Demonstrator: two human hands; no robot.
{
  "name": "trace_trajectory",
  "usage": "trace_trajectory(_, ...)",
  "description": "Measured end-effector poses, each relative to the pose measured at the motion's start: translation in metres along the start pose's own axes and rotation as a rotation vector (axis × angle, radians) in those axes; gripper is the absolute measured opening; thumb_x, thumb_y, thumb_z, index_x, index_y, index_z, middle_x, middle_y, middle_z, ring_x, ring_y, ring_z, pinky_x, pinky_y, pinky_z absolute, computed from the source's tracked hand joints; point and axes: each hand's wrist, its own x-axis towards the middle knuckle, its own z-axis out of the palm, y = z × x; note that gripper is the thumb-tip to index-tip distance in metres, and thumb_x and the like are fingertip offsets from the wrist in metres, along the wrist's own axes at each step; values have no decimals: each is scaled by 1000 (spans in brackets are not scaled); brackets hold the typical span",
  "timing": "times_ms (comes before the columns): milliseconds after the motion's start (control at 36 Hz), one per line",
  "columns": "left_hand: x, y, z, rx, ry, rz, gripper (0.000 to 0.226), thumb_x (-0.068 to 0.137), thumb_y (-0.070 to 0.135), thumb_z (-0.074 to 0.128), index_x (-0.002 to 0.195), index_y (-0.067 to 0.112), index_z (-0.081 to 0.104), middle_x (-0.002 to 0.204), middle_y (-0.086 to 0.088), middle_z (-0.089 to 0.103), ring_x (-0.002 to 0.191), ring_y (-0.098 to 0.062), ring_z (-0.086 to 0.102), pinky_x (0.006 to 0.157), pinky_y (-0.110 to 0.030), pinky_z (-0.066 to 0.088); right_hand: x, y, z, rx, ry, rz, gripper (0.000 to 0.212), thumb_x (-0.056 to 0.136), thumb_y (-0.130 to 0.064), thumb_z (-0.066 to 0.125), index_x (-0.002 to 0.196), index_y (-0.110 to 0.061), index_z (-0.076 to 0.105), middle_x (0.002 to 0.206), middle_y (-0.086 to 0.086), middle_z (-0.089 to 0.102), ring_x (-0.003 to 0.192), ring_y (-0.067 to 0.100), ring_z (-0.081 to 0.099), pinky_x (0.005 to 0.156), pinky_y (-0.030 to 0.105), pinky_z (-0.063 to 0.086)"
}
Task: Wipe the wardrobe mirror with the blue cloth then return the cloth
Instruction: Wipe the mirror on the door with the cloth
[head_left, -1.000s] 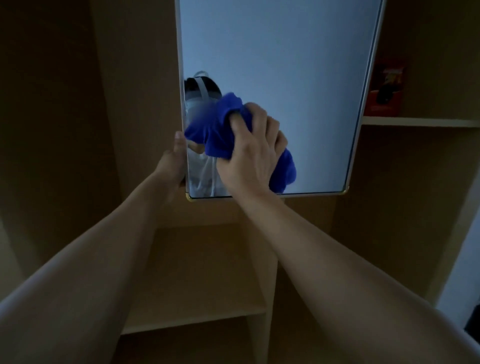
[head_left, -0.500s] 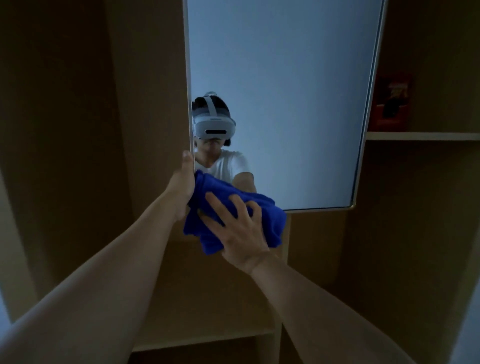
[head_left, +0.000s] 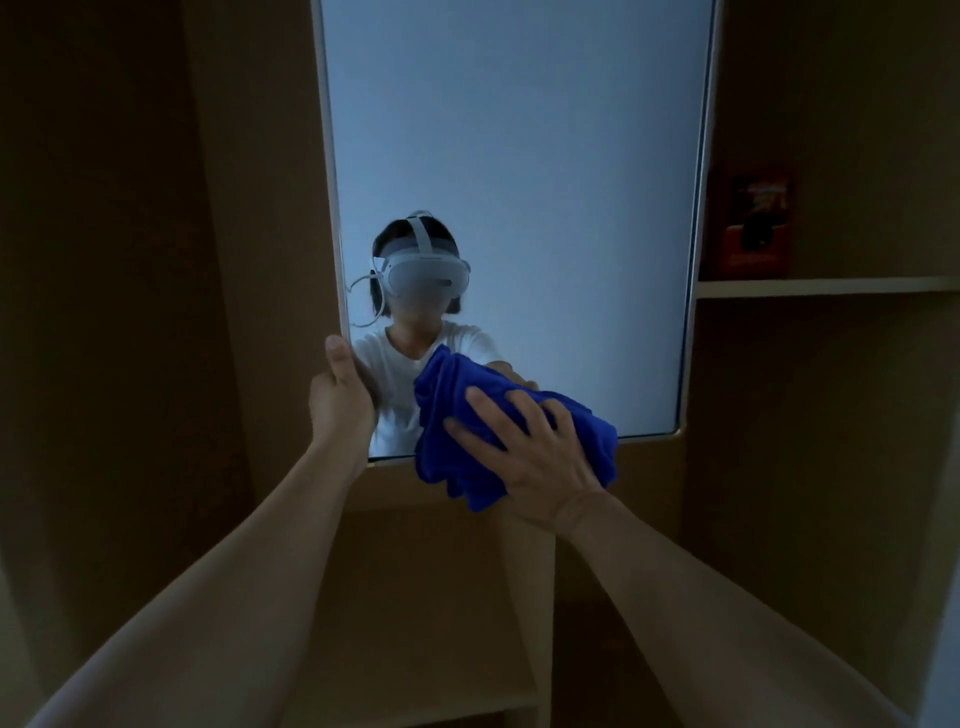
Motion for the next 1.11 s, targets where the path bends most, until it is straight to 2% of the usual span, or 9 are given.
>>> trace_trajectory(111,7,-1,4,23,11,-44,56,94,63,16,75,19,46,70,1,51,63,-12,51,62,-32,41,-2,-9,1,32,15,52,72,64,-52,73,131,-32,55,142,1,28,113,33,37,83,48,46)
trace_trajectory(222,16,-6,8,47,30,-64,64,92,66,15,101,14,51,76,-1,54,70,-16,53,69,-34,41,2,-35,4,17,-75,-38,64,67,-56,63,128,-39,54,138,-1,29,113,31,37,87,44,42)
trace_trajectory(306,20,-10,8,55,33,-54,75,92,66,14,118,7,53,95,-10,59,81,-21,56,71,-35,42,11,-47,5,110,-97,15,61,68,-56,65,126,-40,54,133,0,31,111,29,39,86,42,46)
trace_trajectory(417,20,-10,7,49,52,-53,74,94,63,16,127,6,50,97,-8,53,83,-18,50,73,-35,38,12,-38,1,135,-111,-23,60,67,-53,70,124,-38,57,129,1,31,109,26,43,86,40,45)
trace_trajectory(528,19,-6,10,42,88,-58,72,94,63,17,119,6,54,89,-4,52,77,-17,48,74,-35,37,6,-25,-5,111,-136,-8,61,62,-50,74,120,-36,62,127,3,43,104,26,54,83,39,46)
trace_trajectory(639,21,-10,12,58,113,-55,58,94,64,18,101,17,52,81,1,50,69,-13,45,74,-32,35,-5,-7,-11,73,-163,3,61,58,-48,78,116,-35,65,120,4,59,101,27,59,80,39,48)
trace_trajectory(833,25,-11,16,52,151,-55,62,93,65,20,81,14,53,70,0,53,66,-15,53,60,-26,36,-17,7,-13,51,-172,14,59,59,-48,78,115,-33,66,117,6,60,98,28,60,79,39,48)
trace_trajectory(972,22,-12,15,62,154,-22,56,92,67,20,66,25,46,63,5,51,57,-8,49,48,-24,30,-25,10,-10,66,-143,52,60,60,-47,78,117,-32,65,121,6,37,99,29,60,81,40,48)
trace_trajectory(1111,23,-13,15,63,165,2,58,93,65,21,71,19,50,64,3,52,58,-9,50,49,-24,30,-37,23,-12,55,-129,103,59,61,-49,78,115,-28,66,111,10,59,92,29,60,76,40,48)
